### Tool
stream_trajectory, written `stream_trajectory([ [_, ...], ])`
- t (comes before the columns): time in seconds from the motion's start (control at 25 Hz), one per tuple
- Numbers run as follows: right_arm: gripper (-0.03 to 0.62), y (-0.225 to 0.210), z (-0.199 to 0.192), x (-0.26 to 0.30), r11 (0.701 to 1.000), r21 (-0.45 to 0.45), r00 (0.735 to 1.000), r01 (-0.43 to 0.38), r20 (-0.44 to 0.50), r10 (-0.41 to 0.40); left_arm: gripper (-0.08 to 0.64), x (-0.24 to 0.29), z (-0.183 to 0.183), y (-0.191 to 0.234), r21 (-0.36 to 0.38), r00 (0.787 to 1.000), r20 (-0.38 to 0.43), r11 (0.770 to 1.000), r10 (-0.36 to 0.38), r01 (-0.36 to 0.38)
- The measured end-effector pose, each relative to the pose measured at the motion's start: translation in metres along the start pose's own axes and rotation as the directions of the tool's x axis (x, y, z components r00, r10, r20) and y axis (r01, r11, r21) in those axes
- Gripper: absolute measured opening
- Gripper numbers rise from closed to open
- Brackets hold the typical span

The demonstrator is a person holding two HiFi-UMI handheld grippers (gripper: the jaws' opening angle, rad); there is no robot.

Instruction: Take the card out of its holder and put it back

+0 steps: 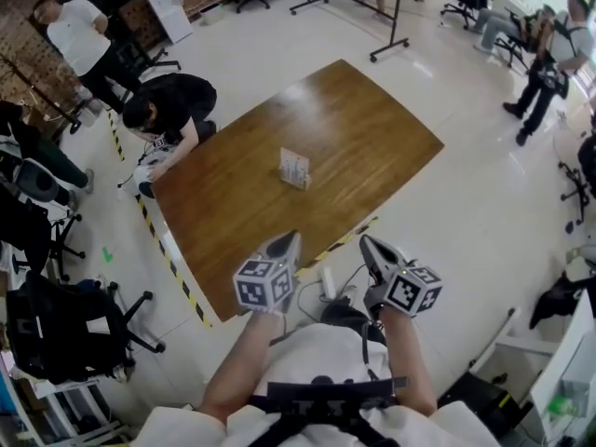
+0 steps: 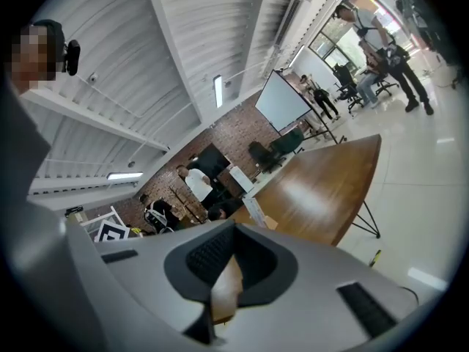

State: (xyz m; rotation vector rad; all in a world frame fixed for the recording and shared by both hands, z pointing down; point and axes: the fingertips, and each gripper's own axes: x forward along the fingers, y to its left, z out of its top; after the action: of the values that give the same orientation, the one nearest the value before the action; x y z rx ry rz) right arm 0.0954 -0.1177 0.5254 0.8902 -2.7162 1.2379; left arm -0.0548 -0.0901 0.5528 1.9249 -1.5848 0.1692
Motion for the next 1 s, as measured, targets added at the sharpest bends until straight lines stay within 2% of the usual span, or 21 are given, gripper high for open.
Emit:
stream_trajectory([
  [0.24, 0.005, -0.014, 0.016, 0.025, 0.999, -0.007, 0.996, -0.054, -0.067, 0.054, 0.000, 0.027, 0.014, 0.009, 0.014, 0.999, 0.002, 0.998, 0.054, -0.054],
  [0.48, 0.005, -0.025, 0.022, 0.047, 0.997, 0.007, 0.994, -0.072, -0.086, 0.073, 0.000, 0.046, 0.025, 0.025, 0.019, 0.997, -0.002, 0.997, 0.077, -0.077],
  [0.84, 0.005, -0.019, 0.030, 0.075, 1.000, 0.021, 0.998, -0.021, -0.056, 0.022, 0.004, 0.077, 0.048, 0.061, 0.054, 0.999, -0.031, 0.998, 0.033, -0.032],
  [0.92, 0.005, -0.015, 0.031, 0.079, 1.000, 0.018, 0.999, -0.008, -0.052, 0.009, 0.103, 0.084, 0.048, 0.067, 0.071, 0.998, -0.051, 0.997, 0.025, -0.021],
  [1.0, 0.005, -0.011, 0.032, 0.084, 1.000, 0.012, 0.999, 0.000, -0.049, 0.000, 0.169, 0.093, 0.051, 0.076, 0.098, 0.998, -0.062, 0.995, 0.028, -0.022],
])
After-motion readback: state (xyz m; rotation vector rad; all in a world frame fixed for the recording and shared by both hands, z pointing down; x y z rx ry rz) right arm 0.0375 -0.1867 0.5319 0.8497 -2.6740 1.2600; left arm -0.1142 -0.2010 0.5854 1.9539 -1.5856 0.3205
